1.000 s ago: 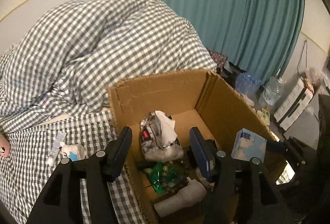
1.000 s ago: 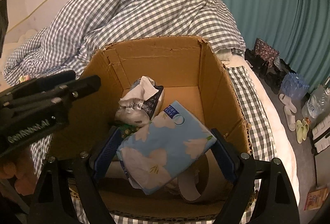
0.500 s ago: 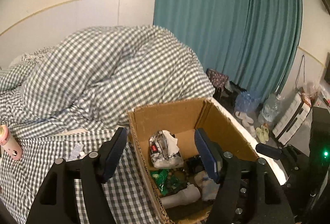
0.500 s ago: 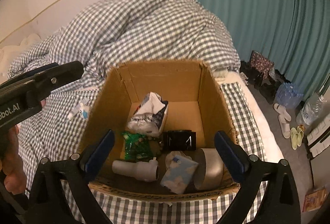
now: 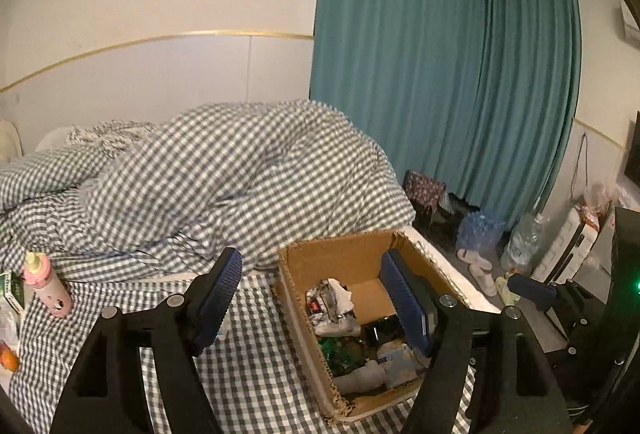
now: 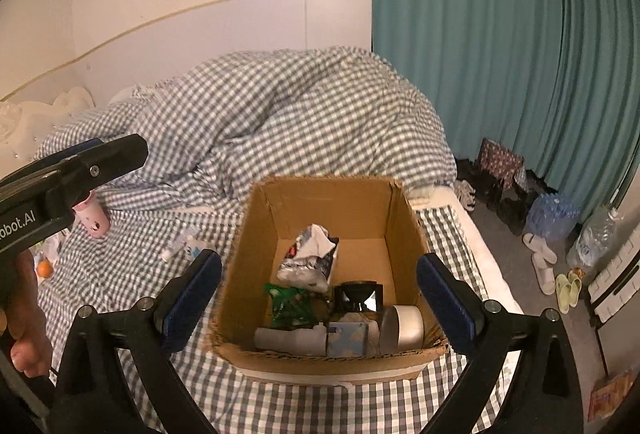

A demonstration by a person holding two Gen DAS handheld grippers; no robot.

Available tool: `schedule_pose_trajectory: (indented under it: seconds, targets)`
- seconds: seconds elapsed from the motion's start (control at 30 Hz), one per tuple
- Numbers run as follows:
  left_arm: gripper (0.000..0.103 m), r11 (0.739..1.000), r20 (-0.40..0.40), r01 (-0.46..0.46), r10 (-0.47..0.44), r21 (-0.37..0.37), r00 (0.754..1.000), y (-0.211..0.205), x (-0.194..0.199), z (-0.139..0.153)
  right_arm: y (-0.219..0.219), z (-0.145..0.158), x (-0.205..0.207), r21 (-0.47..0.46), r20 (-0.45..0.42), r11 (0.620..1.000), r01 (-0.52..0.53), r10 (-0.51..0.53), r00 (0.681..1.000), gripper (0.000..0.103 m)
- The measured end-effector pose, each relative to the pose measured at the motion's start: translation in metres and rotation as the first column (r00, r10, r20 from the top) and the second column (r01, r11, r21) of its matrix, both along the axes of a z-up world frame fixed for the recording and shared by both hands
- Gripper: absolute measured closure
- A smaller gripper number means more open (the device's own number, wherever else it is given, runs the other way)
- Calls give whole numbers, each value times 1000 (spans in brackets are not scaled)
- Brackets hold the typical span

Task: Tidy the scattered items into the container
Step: 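Move both open grippers back over the white tube and bunny toy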

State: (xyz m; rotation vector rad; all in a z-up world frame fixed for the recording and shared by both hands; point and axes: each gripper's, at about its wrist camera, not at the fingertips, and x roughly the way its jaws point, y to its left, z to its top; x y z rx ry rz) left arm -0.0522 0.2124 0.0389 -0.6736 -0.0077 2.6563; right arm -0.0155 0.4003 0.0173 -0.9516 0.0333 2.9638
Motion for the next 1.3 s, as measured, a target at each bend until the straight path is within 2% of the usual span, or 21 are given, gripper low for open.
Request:
schedule_pose_trajectory:
  seconds: [0.7, 0.83, 1.03, 1.17, 1.3]
  targets:
    - [21, 993, -118, -113, 115, 22, 986, -109, 61, 41, -79, 64, 62, 31, -173, 998, -61, 65, 983, 0]
    - [14, 989, -134, -147, 149, 21, 980, -129, 68, 42, -97, 72, 68, 37, -197, 996, -80, 86, 977, 0]
    - [12, 980, -132, -197, 198, 23, 971, -159, 68, 37, -124, 74, 65, 54, -204, 992, -118, 126, 971, 0]
    - [3, 975, -127, -221, 223, 30, 966, -175, 65, 35, -139, 72, 61, 52, -193, 988, -148, 155, 969, 0]
    - [0, 968, -134, -248, 249, 27, 959, -188, 65, 34, -152, 70, 58, 54, -185, 984, -169, 176, 967, 0]
